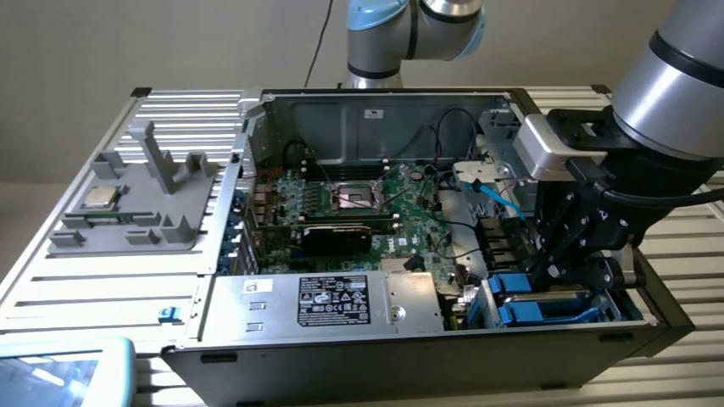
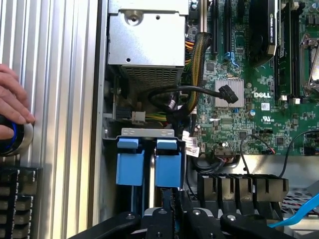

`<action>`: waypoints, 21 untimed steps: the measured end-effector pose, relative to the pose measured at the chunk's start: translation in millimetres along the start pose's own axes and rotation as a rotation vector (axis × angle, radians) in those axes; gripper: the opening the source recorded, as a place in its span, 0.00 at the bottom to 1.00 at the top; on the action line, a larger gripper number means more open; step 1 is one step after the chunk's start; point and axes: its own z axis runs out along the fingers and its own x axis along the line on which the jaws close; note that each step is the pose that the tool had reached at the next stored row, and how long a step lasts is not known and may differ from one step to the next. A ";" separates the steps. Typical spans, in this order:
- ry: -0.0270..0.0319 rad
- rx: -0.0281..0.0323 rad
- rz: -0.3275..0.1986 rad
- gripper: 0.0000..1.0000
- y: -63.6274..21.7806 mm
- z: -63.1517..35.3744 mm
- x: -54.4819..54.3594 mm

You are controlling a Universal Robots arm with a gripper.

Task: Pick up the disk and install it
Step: 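Insert the first disk wire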

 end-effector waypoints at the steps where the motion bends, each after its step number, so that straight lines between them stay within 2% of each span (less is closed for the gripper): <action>1: 0.0000 0.0000 0.000 0.16 0.0 0.0 0.0; 9: 0.0000 0.0001 0.000 0.16 -0.1 -0.2 0.8; 10: -0.0001 0.0002 0.000 0.17 -0.1 -1.0 0.9; 11: -0.0001 0.0001 0.000 0.24 -0.1 -1.8 0.9; 13: -0.0001 0.0000 0.000 0.24 0.0 -3.5 0.8; 14: 0.0000 0.0000 0.000 0.30 0.1 -4.5 0.8; 15: 0.0000 0.0000 0.000 0.30 0.2 -5.8 0.8; 18: 0.0002 0.0000 0.000 0.30 -0.2 -13.8 0.6; 21: 0.0002 0.0000 0.000 0.30 -2.1 -26.9 0.4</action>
